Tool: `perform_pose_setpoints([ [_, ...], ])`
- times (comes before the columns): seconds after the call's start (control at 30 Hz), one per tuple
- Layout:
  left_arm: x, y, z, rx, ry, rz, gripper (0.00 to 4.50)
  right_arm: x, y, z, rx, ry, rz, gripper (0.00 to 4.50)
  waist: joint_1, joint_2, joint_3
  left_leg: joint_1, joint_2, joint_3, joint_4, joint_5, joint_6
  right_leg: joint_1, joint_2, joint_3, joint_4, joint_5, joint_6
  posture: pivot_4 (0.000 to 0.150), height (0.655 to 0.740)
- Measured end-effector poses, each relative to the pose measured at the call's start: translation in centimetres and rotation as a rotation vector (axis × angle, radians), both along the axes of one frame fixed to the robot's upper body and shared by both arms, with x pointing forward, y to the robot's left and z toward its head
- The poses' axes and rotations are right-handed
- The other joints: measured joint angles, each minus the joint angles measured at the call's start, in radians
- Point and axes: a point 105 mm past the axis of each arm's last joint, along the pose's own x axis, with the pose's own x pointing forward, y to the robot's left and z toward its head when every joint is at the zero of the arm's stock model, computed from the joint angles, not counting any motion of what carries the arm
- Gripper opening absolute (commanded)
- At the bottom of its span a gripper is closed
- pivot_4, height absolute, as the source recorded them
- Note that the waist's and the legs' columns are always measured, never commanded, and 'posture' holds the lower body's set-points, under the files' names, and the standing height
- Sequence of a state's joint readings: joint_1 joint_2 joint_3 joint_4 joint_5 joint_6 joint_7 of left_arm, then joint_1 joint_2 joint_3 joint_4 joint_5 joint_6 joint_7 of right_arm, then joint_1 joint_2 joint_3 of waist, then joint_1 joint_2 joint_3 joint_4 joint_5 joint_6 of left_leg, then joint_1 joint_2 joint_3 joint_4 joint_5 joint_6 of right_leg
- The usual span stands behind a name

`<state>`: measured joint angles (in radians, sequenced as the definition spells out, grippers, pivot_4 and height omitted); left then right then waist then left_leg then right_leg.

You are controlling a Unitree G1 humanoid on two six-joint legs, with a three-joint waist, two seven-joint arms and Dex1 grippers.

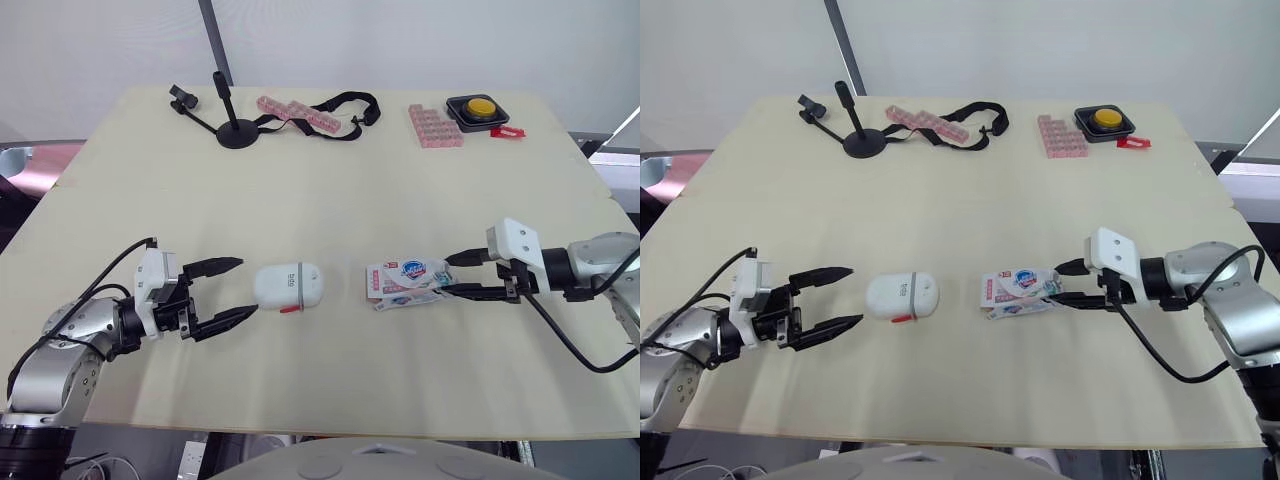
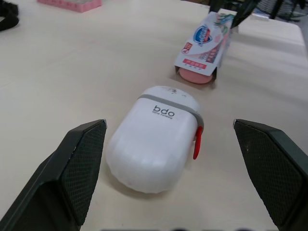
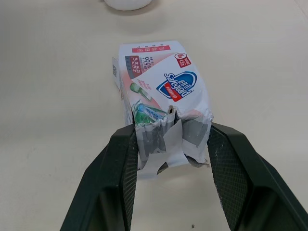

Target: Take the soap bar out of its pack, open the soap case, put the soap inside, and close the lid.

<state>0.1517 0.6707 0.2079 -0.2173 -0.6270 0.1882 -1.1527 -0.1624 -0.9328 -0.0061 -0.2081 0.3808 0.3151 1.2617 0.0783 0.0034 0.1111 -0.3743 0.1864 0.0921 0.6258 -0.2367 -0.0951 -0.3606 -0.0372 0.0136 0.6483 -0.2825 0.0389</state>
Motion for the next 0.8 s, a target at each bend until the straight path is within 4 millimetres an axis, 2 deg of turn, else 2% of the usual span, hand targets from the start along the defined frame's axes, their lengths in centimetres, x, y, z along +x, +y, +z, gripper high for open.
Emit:
perform_pose_setpoints([
  [0.13,0.0,-0.2,0.7,-0.058,0.024,0.003,4.5,0.2,-0.4,-0.2,0.001,0.005,-0.01,2.23,-0.002,0.0,0.0,0.0,0.0,0.0,0.0,0.0,0.0,0.0,0.0,0.0,0.0,0.0,0.0,0.15,0.74],
  [0.3,-0.8,-0.7,1.8,-0.134,-0.075,-0.052,4.5,0.2,-0.5,-0.1,0.003,0.002,0.003,2.23,-0.001,0.0,0.0,0.0,0.0,0.0,0.0,0.0,0.0,0.0,0.001,0.0,0.0,0.0,0.0,0.15,0.74],
  [0.47,-1.8,-0.7,1.4,-0.13,-0.074,-0.09,4.5,-0.2,-0.2,0.2,0.009,-0.006,0.057,2.23,-0.001,0.0,0.0,0.0,0.0,0.0,0.0,0.0,0.0,0.0,0.001,0.0,0.0,0.0,0.0,0.15,0.74],
  [0.63,-2.0,-0.7,1.2,-0.123,-0.07,-0.102,4.5,-0.2,0.2,1.3,0.001,-0.052,0.106,2.23,-0.001,0.0,0.0,0.0,0.001,0.0,0.0,0.0,0.0,0.0,0.001,0.0,0.0,0.0,0.0,0.15,0.74],
  [0.8,-2.2,-1.1,0.9,-0.124,-0.054,-0.13,4.5,0.0,-0.5,2.2,-0.024,-0.072,0.102,2.23,0.001,0.0,0.0,0.0,0.001,0.0,0.0,0.0,0.0,0.0,0.001,0.0,0.0,0.0,0.0,0.15,0.74],
])
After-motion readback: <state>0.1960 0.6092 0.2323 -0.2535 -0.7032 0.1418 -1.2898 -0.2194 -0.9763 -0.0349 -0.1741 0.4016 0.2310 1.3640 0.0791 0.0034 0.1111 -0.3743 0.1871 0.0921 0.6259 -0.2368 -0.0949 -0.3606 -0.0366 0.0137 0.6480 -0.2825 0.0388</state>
